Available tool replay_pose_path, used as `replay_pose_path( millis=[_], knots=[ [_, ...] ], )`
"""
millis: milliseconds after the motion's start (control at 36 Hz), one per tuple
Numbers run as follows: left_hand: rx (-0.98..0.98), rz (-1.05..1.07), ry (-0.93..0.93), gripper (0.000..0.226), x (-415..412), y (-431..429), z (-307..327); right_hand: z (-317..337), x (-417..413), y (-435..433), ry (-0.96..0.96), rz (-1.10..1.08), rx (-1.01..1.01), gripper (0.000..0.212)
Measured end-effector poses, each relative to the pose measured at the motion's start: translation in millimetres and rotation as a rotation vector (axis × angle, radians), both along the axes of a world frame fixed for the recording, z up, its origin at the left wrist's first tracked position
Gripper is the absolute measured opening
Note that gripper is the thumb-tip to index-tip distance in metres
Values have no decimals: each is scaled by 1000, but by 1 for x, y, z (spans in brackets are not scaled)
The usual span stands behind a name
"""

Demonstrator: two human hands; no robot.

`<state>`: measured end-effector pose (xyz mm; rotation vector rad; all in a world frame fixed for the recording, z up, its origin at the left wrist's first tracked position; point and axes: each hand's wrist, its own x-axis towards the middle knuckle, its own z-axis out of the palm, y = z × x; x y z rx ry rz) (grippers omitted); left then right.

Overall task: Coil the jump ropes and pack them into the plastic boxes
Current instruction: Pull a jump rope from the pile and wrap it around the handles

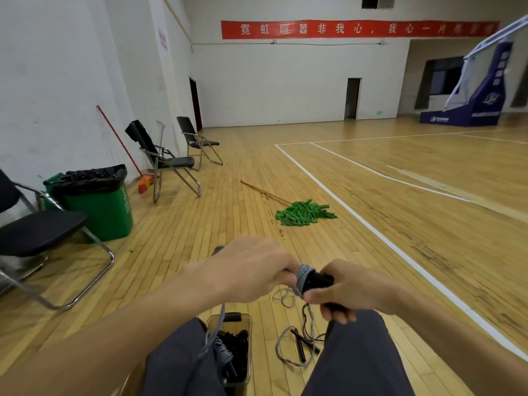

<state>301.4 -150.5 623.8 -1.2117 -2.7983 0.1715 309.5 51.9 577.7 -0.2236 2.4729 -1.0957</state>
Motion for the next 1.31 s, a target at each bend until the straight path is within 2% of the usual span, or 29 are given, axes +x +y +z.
replay_pose_path(
  millis=[167, 306, 444, 556, 750, 833, 944, 1083, 1222, 1306],
  knots=[
    [26, -126, -47, 31, -3, 6, 10, 12, 11, -8, -67, 163, 135, 22],
    [55, -186, -80, 34, -5, 11, 14, 16, 18, -17, -24, 240, 174, 18],
    [194, -181, -236, 28, -14, 6, 16, 21, 26, -17, 75, 291, 170, 19],
    [334, -162, -425, 13, -21, 0, 13, 18, 28, -16, 109, 320, 63, 29],
    [412, -144, -835, 16, -24, -11, 6, 12, 34, -17, 83, 443, -125, 14],
    [499, -157, -969, 20, -24, -16, -1, 14, 36, -17, 109, 460, -171, 17],
    [607, -159, -1063, 26, -25, -20, -7, 15, 35, -15, 123, 459, -224, 32],
    [733, -177, -1113, 33, -24, -20, -15, 19, 37, -16, 14, 452, -345, 50],
    [865, -140, -1237, 28, -22, -18, -21, 15, 37, -20, 132, 453, -337, 44],
    [928, -105, -1319, 45, -24, -16, -27, 13, 36, -21, 159, 460, -349, 38]
  ],
)
